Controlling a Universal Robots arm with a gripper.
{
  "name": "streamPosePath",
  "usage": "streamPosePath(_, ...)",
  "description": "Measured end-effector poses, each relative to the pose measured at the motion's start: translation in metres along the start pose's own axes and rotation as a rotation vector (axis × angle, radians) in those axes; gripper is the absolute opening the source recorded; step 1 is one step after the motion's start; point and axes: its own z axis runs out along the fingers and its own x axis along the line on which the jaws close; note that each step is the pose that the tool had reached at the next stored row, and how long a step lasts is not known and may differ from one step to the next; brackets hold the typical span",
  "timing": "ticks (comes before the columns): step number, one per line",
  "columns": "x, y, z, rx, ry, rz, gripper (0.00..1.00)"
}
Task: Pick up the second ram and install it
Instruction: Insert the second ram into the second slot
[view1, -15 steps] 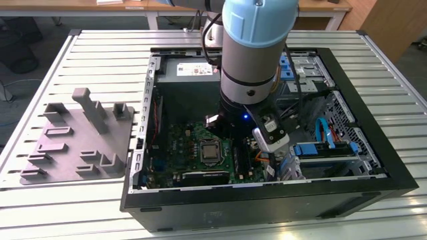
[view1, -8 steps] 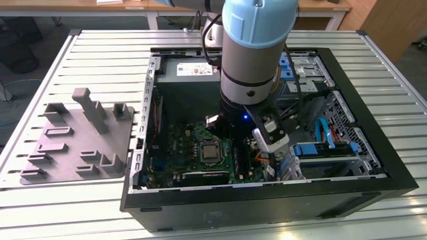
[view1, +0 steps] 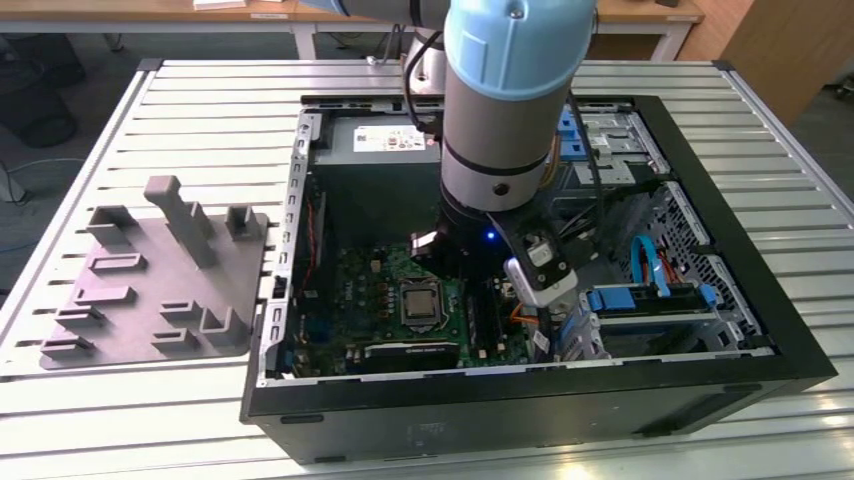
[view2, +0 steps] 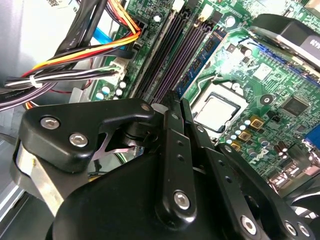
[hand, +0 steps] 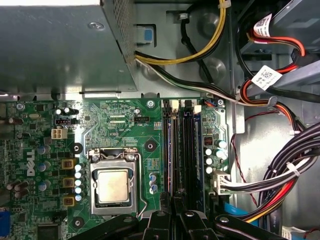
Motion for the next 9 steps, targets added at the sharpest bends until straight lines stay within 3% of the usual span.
streamPosePath(9,0.0001,-0.0001,0.0022,0.0,0.0,0.0,0.14)
